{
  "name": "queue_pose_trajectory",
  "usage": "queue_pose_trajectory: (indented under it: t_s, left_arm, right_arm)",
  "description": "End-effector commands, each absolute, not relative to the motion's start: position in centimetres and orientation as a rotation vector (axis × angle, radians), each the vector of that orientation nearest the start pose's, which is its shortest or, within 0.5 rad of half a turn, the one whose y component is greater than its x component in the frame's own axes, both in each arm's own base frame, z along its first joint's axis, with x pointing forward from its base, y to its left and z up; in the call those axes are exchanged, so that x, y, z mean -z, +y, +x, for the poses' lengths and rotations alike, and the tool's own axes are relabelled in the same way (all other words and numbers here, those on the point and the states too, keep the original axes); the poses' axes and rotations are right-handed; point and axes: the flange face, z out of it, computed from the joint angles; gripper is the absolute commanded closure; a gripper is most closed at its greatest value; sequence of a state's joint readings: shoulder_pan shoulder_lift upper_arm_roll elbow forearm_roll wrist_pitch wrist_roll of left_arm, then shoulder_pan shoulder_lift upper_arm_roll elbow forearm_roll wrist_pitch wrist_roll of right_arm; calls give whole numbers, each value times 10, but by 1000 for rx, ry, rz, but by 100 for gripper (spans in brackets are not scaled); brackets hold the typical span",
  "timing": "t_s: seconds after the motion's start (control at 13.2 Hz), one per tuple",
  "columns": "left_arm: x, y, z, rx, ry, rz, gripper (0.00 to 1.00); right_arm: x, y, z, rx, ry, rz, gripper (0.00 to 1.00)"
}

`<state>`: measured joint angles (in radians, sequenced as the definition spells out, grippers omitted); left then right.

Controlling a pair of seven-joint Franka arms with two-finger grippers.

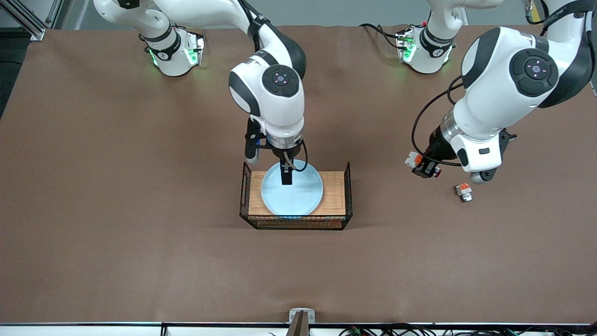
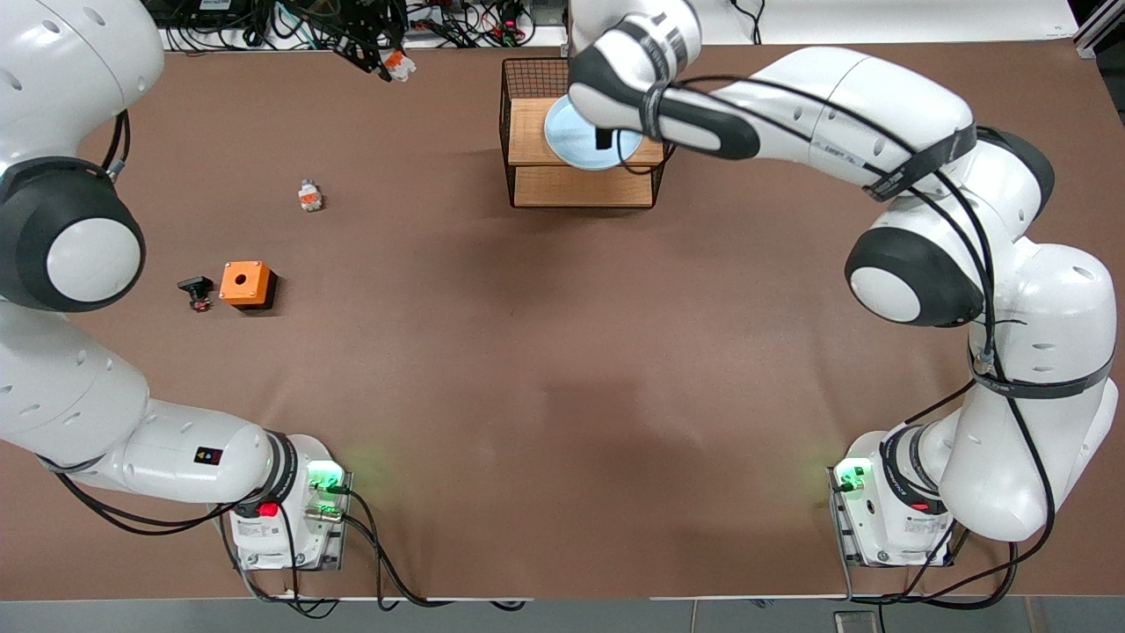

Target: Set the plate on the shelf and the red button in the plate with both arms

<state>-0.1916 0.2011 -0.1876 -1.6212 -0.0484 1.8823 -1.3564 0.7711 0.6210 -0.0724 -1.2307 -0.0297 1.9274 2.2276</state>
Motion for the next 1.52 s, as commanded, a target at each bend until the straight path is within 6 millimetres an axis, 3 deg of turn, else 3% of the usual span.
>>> queue_pose_trajectory:
  t_s: [0.0, 0.3, 0.53, 0.68, 0.91, 1.44]
  left_arm:
    - [-509, -256, 584, -56, -1691, -2762, 69]
    - [-511, -319, 579, -92, -1988, -2586, 69]
    - [-506, -362, 581, -135, -2229, -2399, 69]
    - [-499, -381, 584, -151, -2340, -2320, 69]
    - [-475, -412, 585, -160, -2412, -2323, 68]
    - [-422, -474, 590, -182, -2464, -2422, 68]
  right_arm:
    - [-450, 450, 573, 1, 1891, -2467, 0]
    - [-505, 348, 589, -118, 1423, -2884, 0]
    - [-544, 272, 599, -180, 1169, -2995, 0]
    - [-560, 223, 602, -200, 1064, -3017, 0]
    - [-578, 150, 600, -211, 824, -3060, 0]
    - [-593, 16, 594, -245, 448, -3100, 0]
